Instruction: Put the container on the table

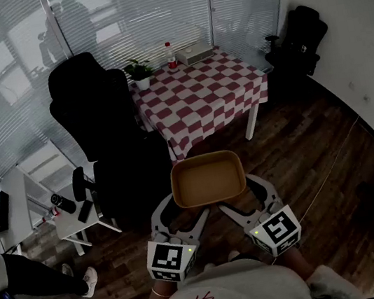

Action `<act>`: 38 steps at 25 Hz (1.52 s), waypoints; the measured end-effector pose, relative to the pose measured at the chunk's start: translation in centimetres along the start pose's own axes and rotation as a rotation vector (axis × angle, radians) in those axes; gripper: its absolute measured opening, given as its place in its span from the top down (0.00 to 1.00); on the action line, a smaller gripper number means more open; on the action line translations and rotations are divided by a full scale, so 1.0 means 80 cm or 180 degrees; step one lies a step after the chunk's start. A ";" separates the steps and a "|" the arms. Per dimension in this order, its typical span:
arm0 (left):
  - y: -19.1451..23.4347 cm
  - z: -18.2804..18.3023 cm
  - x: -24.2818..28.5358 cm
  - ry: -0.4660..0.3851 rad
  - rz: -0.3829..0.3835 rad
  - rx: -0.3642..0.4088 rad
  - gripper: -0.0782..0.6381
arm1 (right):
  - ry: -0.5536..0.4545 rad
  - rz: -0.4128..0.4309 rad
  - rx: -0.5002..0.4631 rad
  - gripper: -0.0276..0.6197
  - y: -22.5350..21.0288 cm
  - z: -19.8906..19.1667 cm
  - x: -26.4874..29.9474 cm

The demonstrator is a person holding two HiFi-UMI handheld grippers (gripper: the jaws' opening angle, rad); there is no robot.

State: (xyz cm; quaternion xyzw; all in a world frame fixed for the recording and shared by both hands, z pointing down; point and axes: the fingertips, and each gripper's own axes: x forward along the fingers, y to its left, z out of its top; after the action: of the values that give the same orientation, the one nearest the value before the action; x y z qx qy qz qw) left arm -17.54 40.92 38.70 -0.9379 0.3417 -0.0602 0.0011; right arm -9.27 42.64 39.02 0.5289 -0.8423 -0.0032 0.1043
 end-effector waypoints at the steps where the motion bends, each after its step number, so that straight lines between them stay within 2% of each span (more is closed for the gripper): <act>1: 0.000 0.001 -0.003 -0.0008 -0.0004 -0.0006 0.43 | -0.0016 -0.0007 -0.0017 0.42 0.002 0.003 -0.001; 20: 0.009 -0.006 -0.029 -0.0019 -0.0026 -0.0026 0.43 | -0.0016 -0.0025 -0.0033 0.42 0.033 0.007 0.002; 26: 0.012 -0.017 -0.035 0.0086 -0.0056 -0.0075 0.43 | 0.0009 -0.0036 0.0001 0.41 0.040 0.002 0.004; 29: 0.013 -0.011 -0.038 0.0013 -0.0059 -0.0029 0.43 | -0.0038 -0.0048 0.0002 0.41 0.044 0.005 0.004; 34: 0.009 -0.012 -0.040 0.0069 -0.0078 -0.0004 0.43 | -0.0035 -0.0102 -0.0090 0.41 0.049 0.009 -0.001; 38: 0.006 -0.008 -0.040 0.0021 -0.0118 0.0014 0.43 | -0.0048 -0.0130 -0.0001 0.41 0.046 0.009 -0.005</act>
State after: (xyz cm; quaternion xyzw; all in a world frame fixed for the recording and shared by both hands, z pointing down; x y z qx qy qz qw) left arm -20.35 42.65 38.97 -0.9438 0.3242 -0.0640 0.0010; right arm -12.53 44.57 38.69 0.5459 -0.8321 -0.0095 0.0980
